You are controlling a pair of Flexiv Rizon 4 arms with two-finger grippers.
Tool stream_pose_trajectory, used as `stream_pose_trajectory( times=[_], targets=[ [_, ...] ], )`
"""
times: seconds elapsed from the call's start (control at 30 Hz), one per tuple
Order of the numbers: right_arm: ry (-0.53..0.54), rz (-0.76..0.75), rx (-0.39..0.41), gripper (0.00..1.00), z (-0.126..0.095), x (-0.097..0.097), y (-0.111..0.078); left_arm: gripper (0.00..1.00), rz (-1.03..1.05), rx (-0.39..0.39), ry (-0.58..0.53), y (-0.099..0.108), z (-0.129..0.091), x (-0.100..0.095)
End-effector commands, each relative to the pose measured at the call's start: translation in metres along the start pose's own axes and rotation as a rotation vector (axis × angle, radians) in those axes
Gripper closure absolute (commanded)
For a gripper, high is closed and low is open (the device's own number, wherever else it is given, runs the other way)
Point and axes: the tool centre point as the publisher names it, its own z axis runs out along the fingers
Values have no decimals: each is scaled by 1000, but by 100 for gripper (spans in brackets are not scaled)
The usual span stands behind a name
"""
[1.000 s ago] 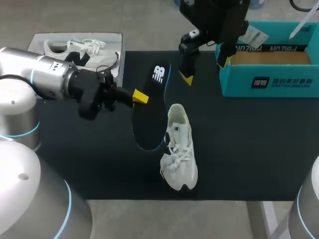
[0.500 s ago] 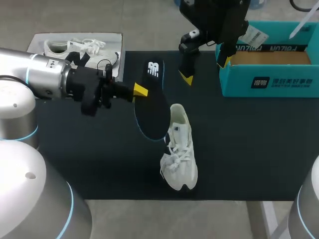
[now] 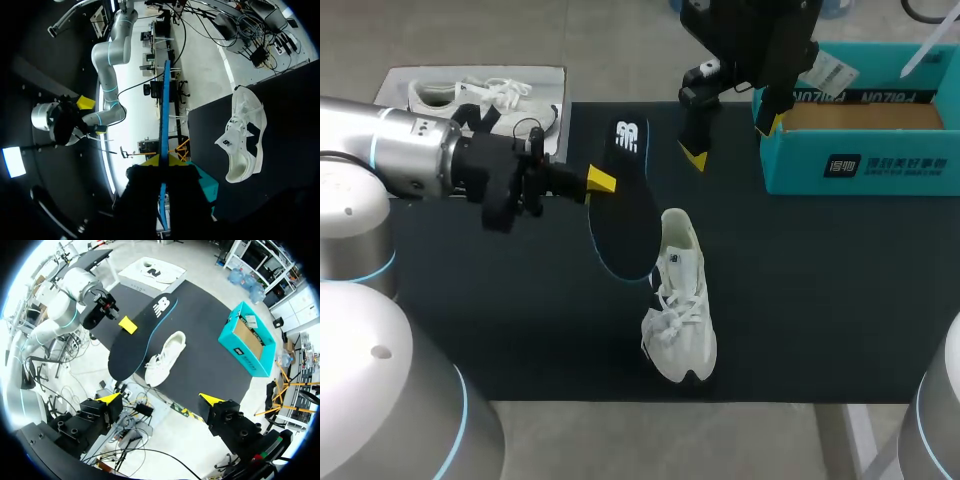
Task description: Take the shoe out of the shoebox, open the shoe tongue, remove and reinsert the insole, then place the shoe into the shoebox
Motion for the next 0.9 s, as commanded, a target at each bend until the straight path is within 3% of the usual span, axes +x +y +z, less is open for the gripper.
stream_pose_trajectory(
  times=[0.03,0.07,0.2,0.33,0.5,0.63,0.9],
  targets=[
    [2,0,1,0,1,-1,0,100,1,-1,1,-1,0,0],
    [2,0,1,0,1,-1,0,100,1,-1,1,-1,0,0],
    [144,25,-164,0,5,-5,-16,100,1,-1,1,-1,0,0],
    [277,86,-379,0,13,-7,-36,100,1,-1,1,-1,0,0],
    [406,149,-544,0,29,-9,-47,100,1,-1,1,-1,0,0],
    [513,163,-618,0,43,-10,-41,100,1,-1,1,-1,0,0],
    [728,104,-665,0,68,-15,-13,100,1,-1,1,-1,0,0]
  ],
)
